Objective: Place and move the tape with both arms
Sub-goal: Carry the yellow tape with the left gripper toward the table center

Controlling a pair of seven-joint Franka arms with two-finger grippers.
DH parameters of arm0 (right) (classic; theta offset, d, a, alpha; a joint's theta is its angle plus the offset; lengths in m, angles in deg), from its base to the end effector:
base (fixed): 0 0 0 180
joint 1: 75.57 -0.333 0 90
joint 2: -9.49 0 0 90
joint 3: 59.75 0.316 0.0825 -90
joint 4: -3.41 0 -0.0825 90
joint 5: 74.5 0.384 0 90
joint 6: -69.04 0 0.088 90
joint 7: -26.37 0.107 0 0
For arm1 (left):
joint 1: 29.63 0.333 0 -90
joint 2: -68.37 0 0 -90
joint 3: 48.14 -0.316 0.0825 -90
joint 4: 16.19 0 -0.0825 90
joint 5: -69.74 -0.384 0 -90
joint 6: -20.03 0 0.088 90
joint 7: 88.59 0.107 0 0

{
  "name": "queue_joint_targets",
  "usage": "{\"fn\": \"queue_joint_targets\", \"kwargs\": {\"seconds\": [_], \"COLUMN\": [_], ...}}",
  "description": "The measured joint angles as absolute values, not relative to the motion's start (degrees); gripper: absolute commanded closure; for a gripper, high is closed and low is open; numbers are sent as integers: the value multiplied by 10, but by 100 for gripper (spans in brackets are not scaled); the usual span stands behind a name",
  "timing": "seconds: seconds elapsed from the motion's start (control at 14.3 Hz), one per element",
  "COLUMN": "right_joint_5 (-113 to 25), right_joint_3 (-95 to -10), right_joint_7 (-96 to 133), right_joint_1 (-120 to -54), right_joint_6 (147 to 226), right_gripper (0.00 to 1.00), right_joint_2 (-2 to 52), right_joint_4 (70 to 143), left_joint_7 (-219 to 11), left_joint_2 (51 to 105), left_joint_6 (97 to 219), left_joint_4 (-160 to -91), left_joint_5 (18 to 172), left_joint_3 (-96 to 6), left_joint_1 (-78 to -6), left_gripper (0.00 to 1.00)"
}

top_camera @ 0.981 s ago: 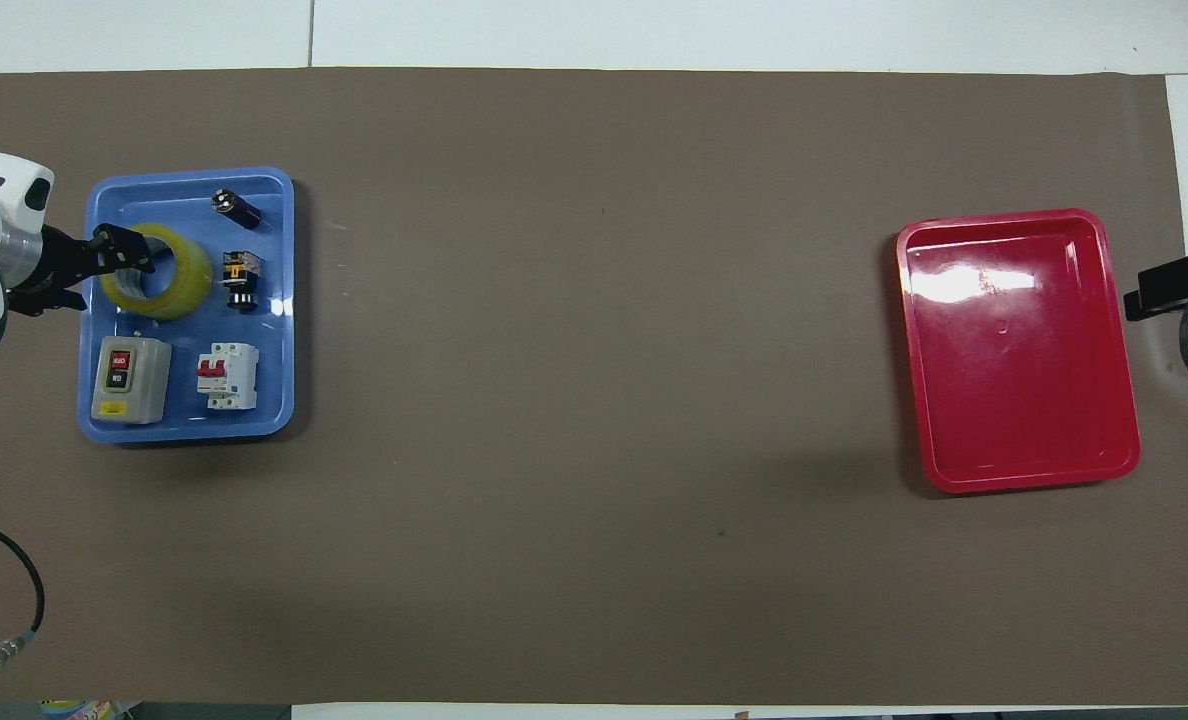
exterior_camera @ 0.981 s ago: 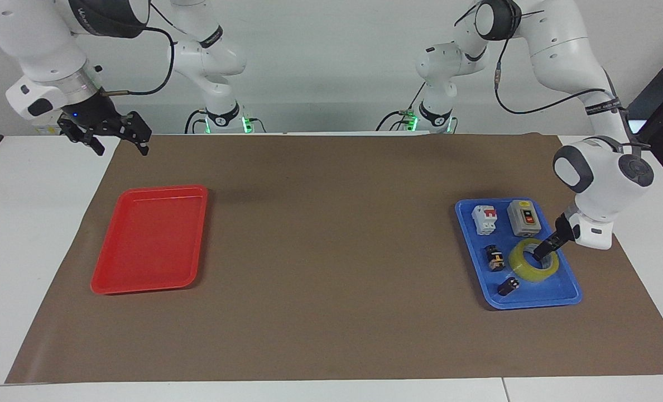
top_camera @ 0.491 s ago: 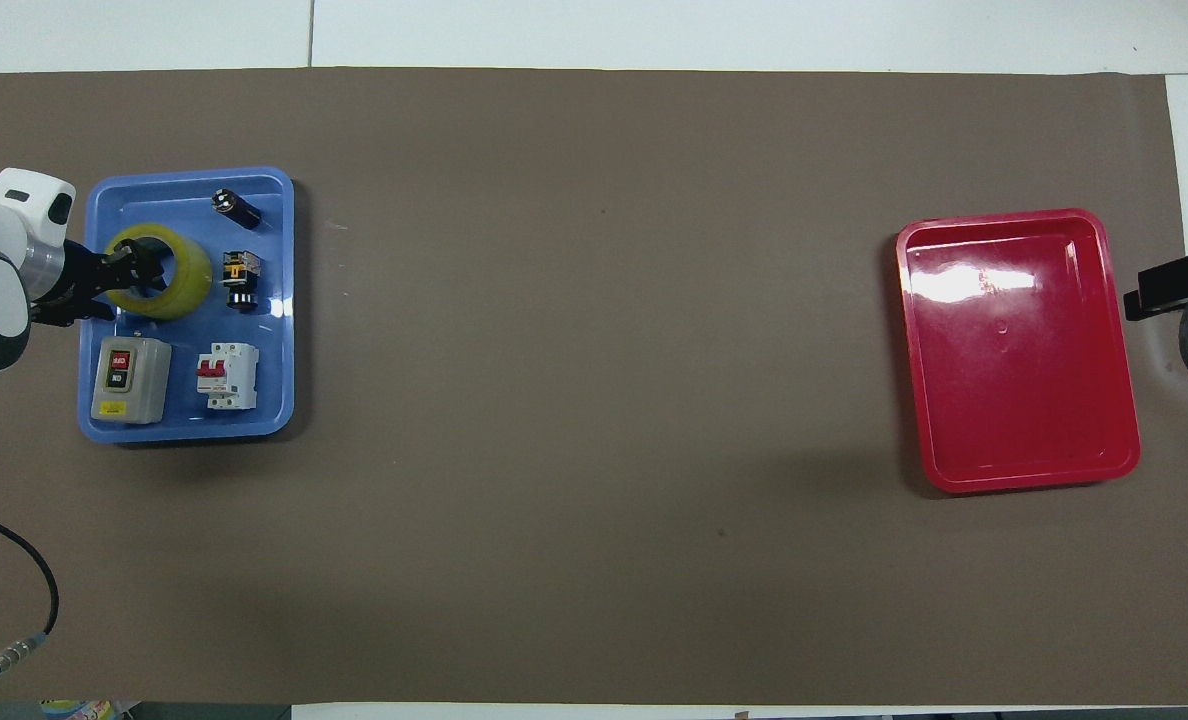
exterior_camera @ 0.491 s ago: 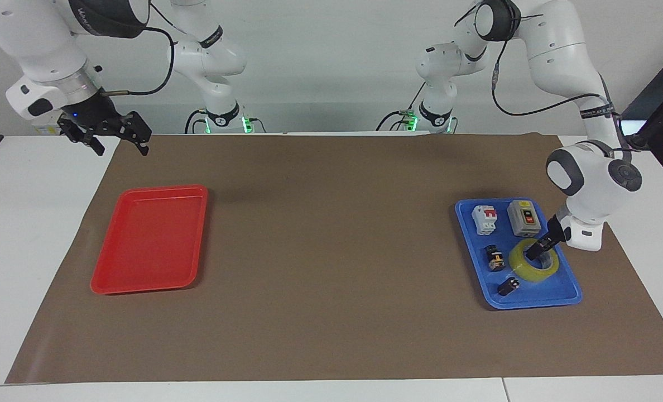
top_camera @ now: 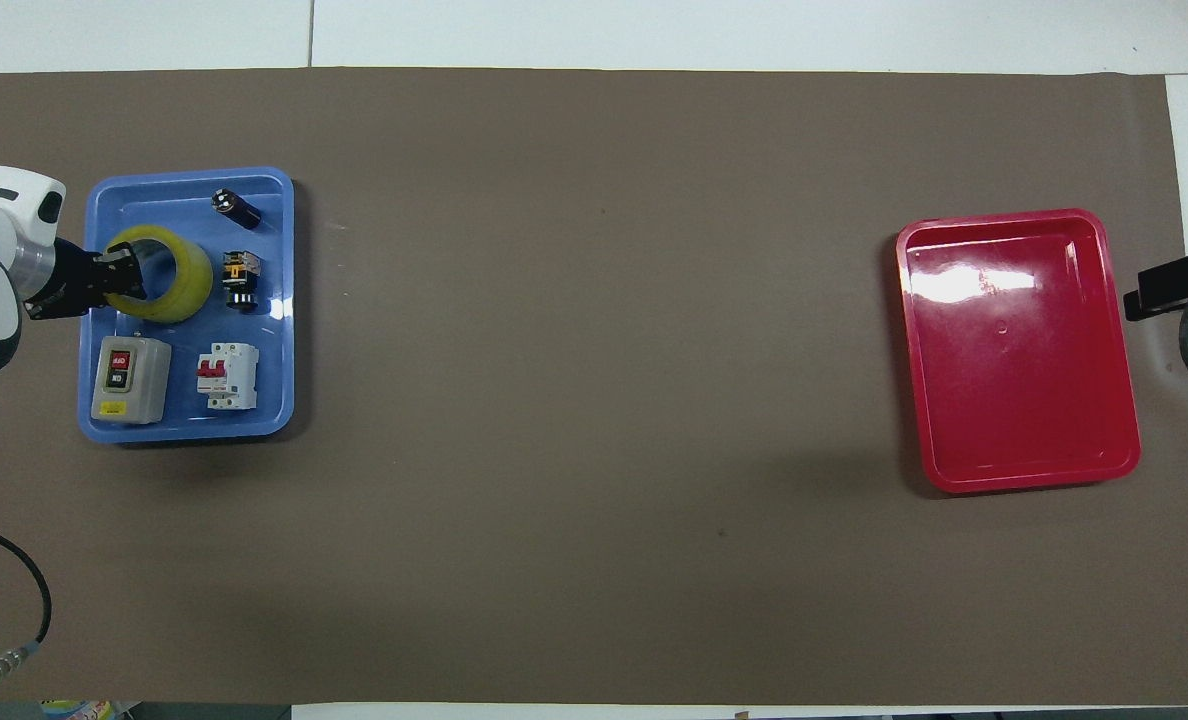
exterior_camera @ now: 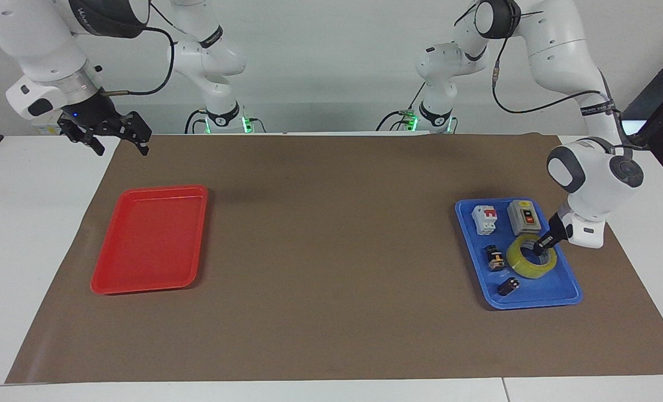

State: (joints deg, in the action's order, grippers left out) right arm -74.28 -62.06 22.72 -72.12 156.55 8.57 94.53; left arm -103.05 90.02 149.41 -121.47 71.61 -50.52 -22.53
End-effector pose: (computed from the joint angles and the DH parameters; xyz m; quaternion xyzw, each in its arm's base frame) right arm 0.5419 -0.0544 0.6204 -0.9996 0.0184 0.0232 0.0042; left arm 0.6340 0.1031 0.3285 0.9762 0.2156 0.0213 0.0061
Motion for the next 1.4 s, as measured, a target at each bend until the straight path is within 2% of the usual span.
{"fn": "queue_joint_targets", "kwargs": {"seconds": [0.35, 0.56, 1.12, 1.4], "right_joint_5": [-743, -743, -743, -743], "right_joint_3": [-621, -621, -620, -620], "right_joint_7": [227, 227, 227, 227], "right_joint_1": [-721, -721, -722, -722], "right_joint_6": [1566, 1566, 1565, 1565], "right_gripper": [0, 0, 0, 0], "right_joint_2": [86, 86, 86, 86], "right_joint_4": [945, 945, 945, 945], "left_joint_7": [-1019, -1023, -1240, -1386], "left_joint_2": [829, 813, 823, 879], "left_joint_6": [1462, 1426, 1427, 1429], "left_joint_4": [-1215, -1222, -1242, -1199], "left_joint_5": [715, 684, 677, 675], "left_joint_3": [-503, -500, -496, -496], "left_joint_1": [-237, -305, -545, -648], "left_gripper": [100, 100, 100, 100]}}
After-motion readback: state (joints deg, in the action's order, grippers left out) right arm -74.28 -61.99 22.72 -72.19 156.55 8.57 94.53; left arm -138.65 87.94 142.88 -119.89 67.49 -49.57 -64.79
